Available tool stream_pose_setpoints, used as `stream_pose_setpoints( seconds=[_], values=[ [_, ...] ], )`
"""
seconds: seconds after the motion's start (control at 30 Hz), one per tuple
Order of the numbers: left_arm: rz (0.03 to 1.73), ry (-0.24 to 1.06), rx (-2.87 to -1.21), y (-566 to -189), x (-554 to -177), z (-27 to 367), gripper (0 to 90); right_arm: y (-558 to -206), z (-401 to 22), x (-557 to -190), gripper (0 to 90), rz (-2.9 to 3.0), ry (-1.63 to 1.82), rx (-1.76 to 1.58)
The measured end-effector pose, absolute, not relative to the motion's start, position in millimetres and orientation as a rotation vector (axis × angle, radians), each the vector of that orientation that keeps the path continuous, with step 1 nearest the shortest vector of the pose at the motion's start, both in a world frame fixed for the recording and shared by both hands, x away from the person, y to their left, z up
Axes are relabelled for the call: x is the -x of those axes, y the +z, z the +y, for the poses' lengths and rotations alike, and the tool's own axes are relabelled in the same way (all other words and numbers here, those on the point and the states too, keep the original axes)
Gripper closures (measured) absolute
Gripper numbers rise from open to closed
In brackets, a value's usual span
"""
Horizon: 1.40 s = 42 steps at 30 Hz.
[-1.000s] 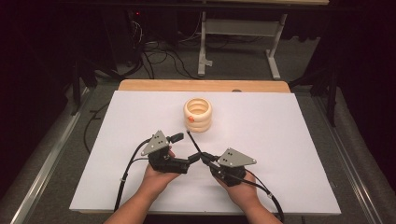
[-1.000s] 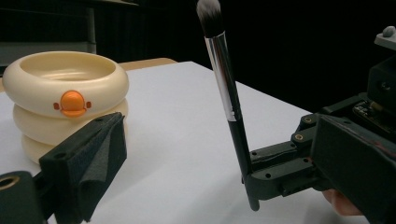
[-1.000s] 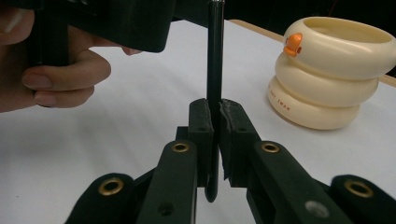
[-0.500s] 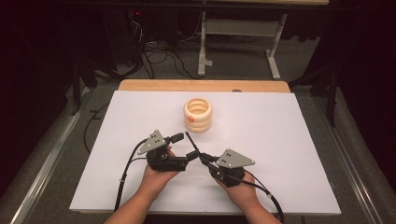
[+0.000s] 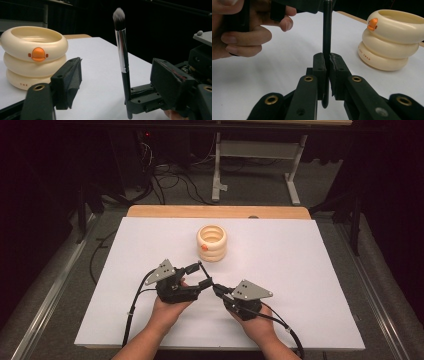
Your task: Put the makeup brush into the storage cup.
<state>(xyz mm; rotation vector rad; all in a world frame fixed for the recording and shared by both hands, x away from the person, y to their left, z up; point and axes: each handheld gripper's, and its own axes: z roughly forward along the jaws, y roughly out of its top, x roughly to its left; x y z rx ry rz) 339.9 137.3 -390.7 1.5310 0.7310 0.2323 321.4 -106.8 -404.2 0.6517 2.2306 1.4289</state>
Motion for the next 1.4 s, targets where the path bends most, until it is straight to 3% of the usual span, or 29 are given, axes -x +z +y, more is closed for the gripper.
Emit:
stream_pose_setpoints(
  seconds=[0.5,1.4],
  values=[
    [0.72,0.24,-1.528,-389.8,-337.5,137.2,54.7,-407.0,-104.6,-321.5,86.1,2.237,1.427,-0.642],
    [0.713,0.228,-1.524,-389.2,-336.5,137.8,75.0,-408.0,-104.0,-322.0,86.1,2.24,1.42,-0.627]
  ],
)
